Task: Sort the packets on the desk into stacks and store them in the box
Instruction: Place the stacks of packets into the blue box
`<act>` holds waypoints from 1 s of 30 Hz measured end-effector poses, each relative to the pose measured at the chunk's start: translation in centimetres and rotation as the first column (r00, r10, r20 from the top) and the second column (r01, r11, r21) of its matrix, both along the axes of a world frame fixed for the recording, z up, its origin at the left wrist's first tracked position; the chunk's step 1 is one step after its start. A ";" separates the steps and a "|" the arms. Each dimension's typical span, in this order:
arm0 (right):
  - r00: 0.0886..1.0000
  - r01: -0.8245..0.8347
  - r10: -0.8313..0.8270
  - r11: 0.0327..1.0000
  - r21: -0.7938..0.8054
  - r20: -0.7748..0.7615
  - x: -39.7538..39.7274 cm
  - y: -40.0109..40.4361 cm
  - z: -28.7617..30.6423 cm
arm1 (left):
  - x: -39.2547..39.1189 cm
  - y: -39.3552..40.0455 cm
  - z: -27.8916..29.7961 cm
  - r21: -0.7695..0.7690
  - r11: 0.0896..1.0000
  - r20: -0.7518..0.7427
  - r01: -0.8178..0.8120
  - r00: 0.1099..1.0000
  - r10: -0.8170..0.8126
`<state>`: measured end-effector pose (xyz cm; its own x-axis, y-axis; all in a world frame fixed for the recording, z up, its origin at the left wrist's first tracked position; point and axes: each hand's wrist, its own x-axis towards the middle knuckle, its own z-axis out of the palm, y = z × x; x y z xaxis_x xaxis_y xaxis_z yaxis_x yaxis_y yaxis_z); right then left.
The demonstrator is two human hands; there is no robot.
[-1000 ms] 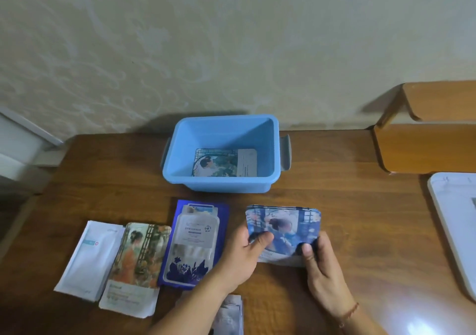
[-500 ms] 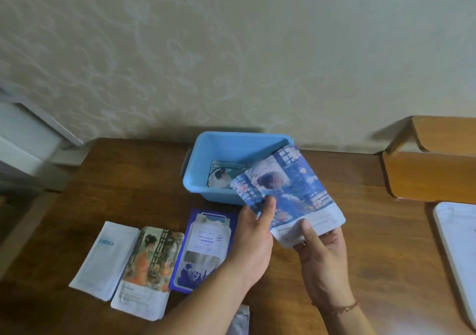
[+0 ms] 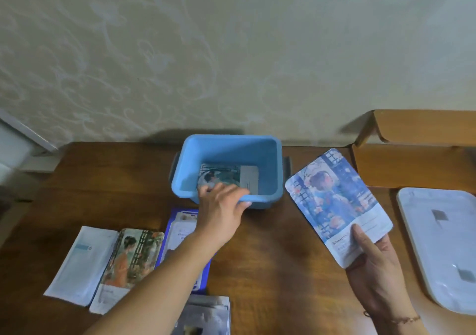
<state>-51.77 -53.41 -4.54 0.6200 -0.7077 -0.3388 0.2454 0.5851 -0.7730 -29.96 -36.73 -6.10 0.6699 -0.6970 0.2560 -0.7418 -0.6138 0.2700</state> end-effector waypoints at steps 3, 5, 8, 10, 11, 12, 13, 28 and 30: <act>1.000 0.014 -0.014 1.000 -0.014 -0.016 -1.8 -1.4 0.8 | -4.1 -1.6 0.7 0.004 0.995 -0.034 0.102 0.994 -0.101; 1.000 0.010 -0.011 1.000 -0.025 -0.030 -3.2 -2.2 1.4 | -7.5 -2.4 0.9 0.015 0.984 -0.037 0.178 0.983 -0.177; 0.997 -0.010 0.007 0.999 -0.038 -0.075 -5.6 -3.3 2.2 | -13.0 -2.8 0.8 0.048 0.961 -0.033 0.271 0.962 -0.270; 0.991 -0.033 0.025 0.998 -0.060 -0.130 -7.4 -3.8 2.4 | -16.4 -2.7 0.8 0.076 0.946 -0.041 0.315 0.949 -0.313; 0.987 -0.045 0.033 0.997 -0.069 -0.159 -8.2 -4.0 2.5 | -17.8 -2.5 0.7 0.088 0.938 -0.047 0.336 0.942 -0.333; 0.982 -0.057 0.043 0.996 -0.073 -0.183 -8.9 -4.0 2.5 | -19.0 -2.4 0.6 0.096 0.931 -0.055 0.352 0.936 -0.348; 0.977 -0.070 0.054 0.995 -0.072 -0.205 -9.6 -4.1 2.4 | -19.9 -2.3 0.4 0.100 0.928 -0.055 0.360 0.933 -0.356; 0.906 -0.356 0.354 0.934 0.035 -0.230 -11.0 -2.8 5.2 | -13.8 -0.1 7.1 -0.257 0.919 -0.904 -0.299 0.411 -0.119; 0.855 -0.456 0.452 0.889 0.047 -0.254 -10.2 -2.3 5.5 | -13.4 0.0 7.8 -0.223 0.925 -0.939 -0.306 0.324 -0.119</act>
<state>-62.01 -55.71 0.92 0.7690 -0.3743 -0.5182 -0.2482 0.5722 -0.7816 -43.32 -36.68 1.72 0.6596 -0.6325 -0.4060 0.1894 -0.3830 0.9041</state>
